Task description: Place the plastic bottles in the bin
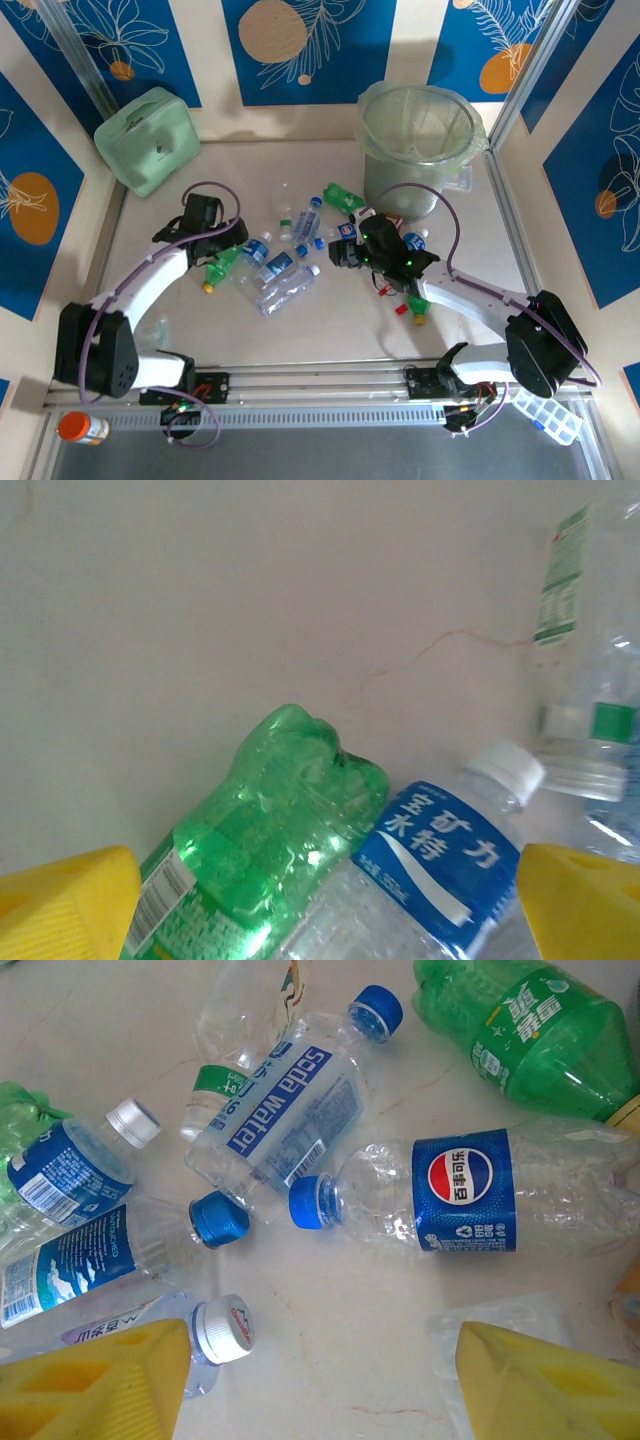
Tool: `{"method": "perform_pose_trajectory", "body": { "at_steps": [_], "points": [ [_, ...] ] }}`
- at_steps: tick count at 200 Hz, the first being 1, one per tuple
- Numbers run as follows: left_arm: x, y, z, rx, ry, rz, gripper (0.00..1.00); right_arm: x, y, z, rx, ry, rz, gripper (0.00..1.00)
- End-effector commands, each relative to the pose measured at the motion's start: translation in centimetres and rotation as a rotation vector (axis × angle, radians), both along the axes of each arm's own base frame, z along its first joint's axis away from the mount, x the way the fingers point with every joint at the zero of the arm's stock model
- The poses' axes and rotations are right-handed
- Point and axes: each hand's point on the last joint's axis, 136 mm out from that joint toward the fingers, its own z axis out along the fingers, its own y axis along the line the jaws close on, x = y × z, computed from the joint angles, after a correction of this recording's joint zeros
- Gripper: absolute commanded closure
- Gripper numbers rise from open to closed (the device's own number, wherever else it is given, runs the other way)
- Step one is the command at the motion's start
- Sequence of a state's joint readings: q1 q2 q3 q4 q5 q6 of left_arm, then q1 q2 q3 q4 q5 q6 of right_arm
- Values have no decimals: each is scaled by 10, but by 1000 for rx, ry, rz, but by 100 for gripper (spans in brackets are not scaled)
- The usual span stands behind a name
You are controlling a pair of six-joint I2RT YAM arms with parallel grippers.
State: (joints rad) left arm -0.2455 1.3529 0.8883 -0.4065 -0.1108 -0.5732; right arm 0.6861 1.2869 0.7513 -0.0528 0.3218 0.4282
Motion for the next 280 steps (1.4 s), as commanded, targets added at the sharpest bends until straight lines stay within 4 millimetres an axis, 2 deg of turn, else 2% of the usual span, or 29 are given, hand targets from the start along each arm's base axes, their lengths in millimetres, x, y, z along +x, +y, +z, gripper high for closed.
{"method": "perform_pose_trajectory", "body": {
  "at_steps": [1, 47, 66, 90, 116, 136, 165, 189, 210, 226, 245, 280],
  "points": [
    [5, 2, -18, -17, 37, -6, 1, 1, 7, 15, 56, 0, 13, 29],
    [-1, 18, -53, -57, 68, 68, 1, 0, 10, 14, 68, 14, 23, 29],
    [0, 25, -61, -95, 63, 94, 2, 0, 12, 13, 68, 18, 34, 29],
    [3, 24, -68, -123, 67, 91, 7, -1, 15, 12, 65, 22, 46, 28],
    [6, 23, -73, -141, 66, 95, 16, 0, 16, 10, 59, 24, 43, 28],
    [9, 18, -72, -168, 53, 89, 27, 1, 17, 7, 56, 33, 46, 28],
    [12, 22, -64, -151, 32, 99, 43, 1, 21, 5, 50, 38, 53, 28],
    [13, 28, -42, -124, -21, 104, 52, 1, 22, 5, 55, 39, 54, 28],
    [14, 30, 6, -136, -173, 102, 53, -2, 22, 8, 85, 45, 59, 28],
    [14, 19, 44, -196, -312, 56, 52, -4, 24, 10, 120, 53, 71, 28],
    [14, -12, 81, -348, -447, -64, 50, -10, 32, 18, 200, 53, 118, 28],
    [-1, -91, 122, -734, -588, -375, 49, -31, 44, 53, 503, 43, 292, 25]
  ]
}}
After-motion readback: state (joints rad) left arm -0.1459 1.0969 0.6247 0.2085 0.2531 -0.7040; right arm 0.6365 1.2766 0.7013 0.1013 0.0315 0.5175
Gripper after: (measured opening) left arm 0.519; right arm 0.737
